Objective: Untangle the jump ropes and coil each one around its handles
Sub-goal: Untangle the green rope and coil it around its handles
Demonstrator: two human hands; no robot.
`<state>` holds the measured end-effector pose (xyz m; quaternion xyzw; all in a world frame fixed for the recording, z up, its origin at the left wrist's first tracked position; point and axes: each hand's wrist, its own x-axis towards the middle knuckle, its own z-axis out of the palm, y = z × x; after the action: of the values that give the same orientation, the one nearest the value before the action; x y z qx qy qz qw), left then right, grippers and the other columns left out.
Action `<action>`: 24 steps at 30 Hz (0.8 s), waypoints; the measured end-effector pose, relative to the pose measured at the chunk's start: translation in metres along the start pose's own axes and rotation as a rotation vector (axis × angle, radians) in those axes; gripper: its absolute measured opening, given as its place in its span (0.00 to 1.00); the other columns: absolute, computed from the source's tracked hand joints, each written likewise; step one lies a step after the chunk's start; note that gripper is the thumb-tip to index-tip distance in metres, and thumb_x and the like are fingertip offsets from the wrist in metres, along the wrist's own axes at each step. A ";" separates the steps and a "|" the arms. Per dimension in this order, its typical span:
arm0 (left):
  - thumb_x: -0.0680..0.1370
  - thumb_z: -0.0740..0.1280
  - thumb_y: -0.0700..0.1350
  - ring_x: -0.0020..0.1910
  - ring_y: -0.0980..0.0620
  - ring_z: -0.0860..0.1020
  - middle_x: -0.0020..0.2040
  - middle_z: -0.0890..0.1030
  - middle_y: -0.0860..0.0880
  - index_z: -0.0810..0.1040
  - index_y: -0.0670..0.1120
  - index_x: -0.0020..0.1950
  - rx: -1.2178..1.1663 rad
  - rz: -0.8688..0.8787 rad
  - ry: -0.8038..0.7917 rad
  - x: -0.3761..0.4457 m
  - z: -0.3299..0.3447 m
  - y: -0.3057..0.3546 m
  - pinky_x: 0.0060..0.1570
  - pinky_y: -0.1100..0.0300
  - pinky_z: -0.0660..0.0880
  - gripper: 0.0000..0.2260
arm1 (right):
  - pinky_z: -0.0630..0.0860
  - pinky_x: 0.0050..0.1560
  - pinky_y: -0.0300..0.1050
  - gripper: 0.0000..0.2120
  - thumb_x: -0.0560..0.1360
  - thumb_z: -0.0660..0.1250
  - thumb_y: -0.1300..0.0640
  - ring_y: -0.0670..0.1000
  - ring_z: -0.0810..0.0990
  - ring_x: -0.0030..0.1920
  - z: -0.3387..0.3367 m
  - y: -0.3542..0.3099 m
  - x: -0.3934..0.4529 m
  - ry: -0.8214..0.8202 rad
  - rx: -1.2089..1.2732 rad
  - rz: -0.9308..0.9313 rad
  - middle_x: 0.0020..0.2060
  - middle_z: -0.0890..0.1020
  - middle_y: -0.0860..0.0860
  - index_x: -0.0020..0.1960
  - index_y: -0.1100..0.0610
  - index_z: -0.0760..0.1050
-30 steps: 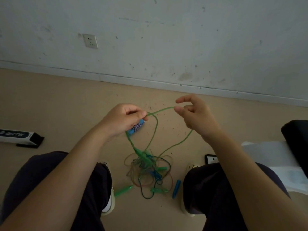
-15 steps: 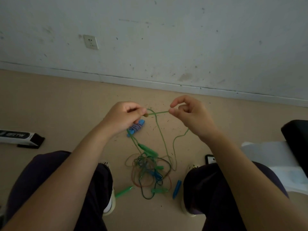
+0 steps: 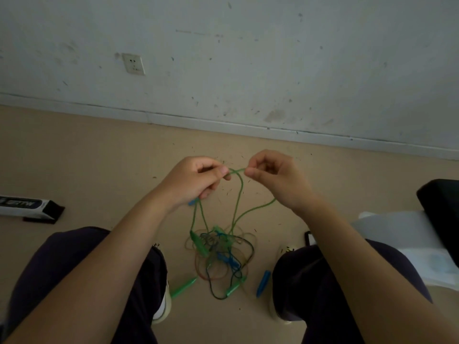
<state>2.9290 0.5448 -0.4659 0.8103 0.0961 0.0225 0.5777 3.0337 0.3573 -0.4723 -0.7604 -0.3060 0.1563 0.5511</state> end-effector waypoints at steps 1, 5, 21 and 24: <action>0.82 0.65 0.45 0.25 0.57 0.70 0.29 0.76 0.55 0.83 0.46 0.48 0.002 -0.011 0.012 0.000 -0.003 -0.001 0.30 0.67 0.70 0.08 | 0.68 0.34 0.41 0.05 0.75 0.72 0.60 0.48 0.70 0.31 -0.005 0.000 0.001 0.055 0.017 -0.004 0.31 0.75 0.50 0.42 0.54 0.77; 0.81 0.66 0.45 0.26 0.57 0.72 0.28 0.76 0.55 0.84 0.47 0.47 0.048 -0.012 0.048 0.001 -0.008 -0.008 0.31 0.67 0.71 0.08 | 0.76 0.40 0.44 0.05 0.75 0.71 0.62 0.47 0.77 0.34 -0.018 0.000 0.002 0.151 0.077 0.027 0.33 0.79 0.48 0.44 0.54 0.77; 0.81 0.66 0.44 0.33 0.51 0.80 0.35 0.82 0.48 0.84 0.45 0.50 -0.082 -0.051 -0.053 0.001 0.008 -0.010 0.41 0.61 0.78 0.08 | 0.71 0.36 0.34 0.03 0.75 0.70 0.64 0.41 0.73 0.33 0.014 -0.010 -0.006 0.093 -0.105 -0.012 0.35 0.78 0.48 0.46 0.58 0.77; 0.82 0.65 0.49 0.42 0.53 0.83 0.38 0.85 0.48 0.85 0.48 0.48 0.069 -0.122 -0.071 0.002 -0.005 -0.015 0.48 0.65 0.73 0.10 | 0.75 0.39 0.40 0.04 0.77 0.66 0.64 0.45 0.76 0.33 -0.006 -0.009 -0.002 0.283 0.013 0.042 0.35 0.80 0.51 0.46 0.56 0.75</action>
<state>2.9280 0.5548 -0.4782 0.8226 0.1255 -0.0446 0.5527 3.0332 0.3531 -0.4621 -0.7773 -0.2084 0.0611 0.5904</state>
